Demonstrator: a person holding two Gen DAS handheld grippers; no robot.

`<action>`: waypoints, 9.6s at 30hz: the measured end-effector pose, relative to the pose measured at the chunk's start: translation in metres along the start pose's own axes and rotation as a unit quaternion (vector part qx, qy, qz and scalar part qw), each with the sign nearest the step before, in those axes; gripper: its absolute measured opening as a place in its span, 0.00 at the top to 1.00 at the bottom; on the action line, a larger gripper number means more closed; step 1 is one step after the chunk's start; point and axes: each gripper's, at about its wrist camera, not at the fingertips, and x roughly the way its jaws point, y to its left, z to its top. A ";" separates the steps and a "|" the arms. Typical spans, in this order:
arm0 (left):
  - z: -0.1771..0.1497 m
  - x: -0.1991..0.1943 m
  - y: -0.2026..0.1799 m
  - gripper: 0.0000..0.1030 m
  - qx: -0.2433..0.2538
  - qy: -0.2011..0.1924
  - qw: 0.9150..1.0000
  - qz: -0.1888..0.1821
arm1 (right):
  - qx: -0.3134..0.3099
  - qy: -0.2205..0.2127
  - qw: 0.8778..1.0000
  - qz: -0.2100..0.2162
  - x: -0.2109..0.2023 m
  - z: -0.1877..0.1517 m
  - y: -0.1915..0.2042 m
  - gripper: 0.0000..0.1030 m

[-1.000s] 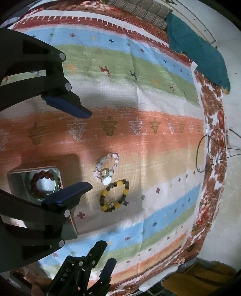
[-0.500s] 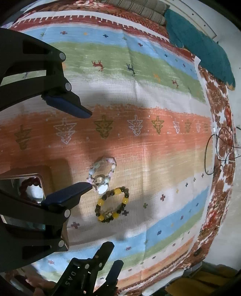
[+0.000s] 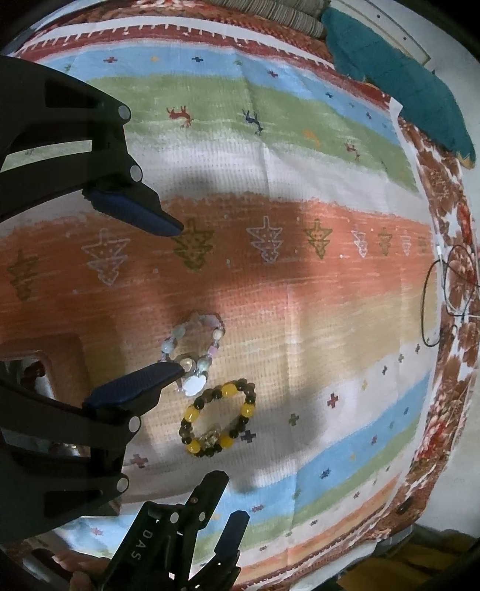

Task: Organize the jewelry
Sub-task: 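Move left tool to white crystal bracelet while right tool approaches yellow-black bracelet, then close left tool on white crystal bracelet while right tool grips yellow-black bracelet, then carry white bracelet with left tool while right tool carries yellow-black bracelet to tin, then open left tool over tin while right tool drops yellow-black bracelet in, then move left tool to small ring while right tool approaches gold charm, then close left tool on small ring while right tool grips gold charm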

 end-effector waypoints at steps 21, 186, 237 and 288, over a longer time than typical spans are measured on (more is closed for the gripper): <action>0.014 0.044 -0.006 0.41 0.015 0.042 0.999 -0.001 | -0.009 0.037 0.999 0.002 0.045 0.017 0.009 0.44; -0.087 -0.117 -0.021 0.54 -0.002 -0.104 0.994 -0.022 | -0.024 -0.078 0.996 0.032 -0.117 -0.089 0.013 0.64; -0.022 -0.008 -0.016 0.41 0.007 0.022 1.000 0.012 | -0.021 0.040 0.999 0.024 -0.009 -0.026 0.009 0.53; 0.004 0.051 -0.042 0.82 0.026 0.063 0.998 -0.003 | -0.029 0.076 0.997 0.018 0.051 -0.002 0.020 0.87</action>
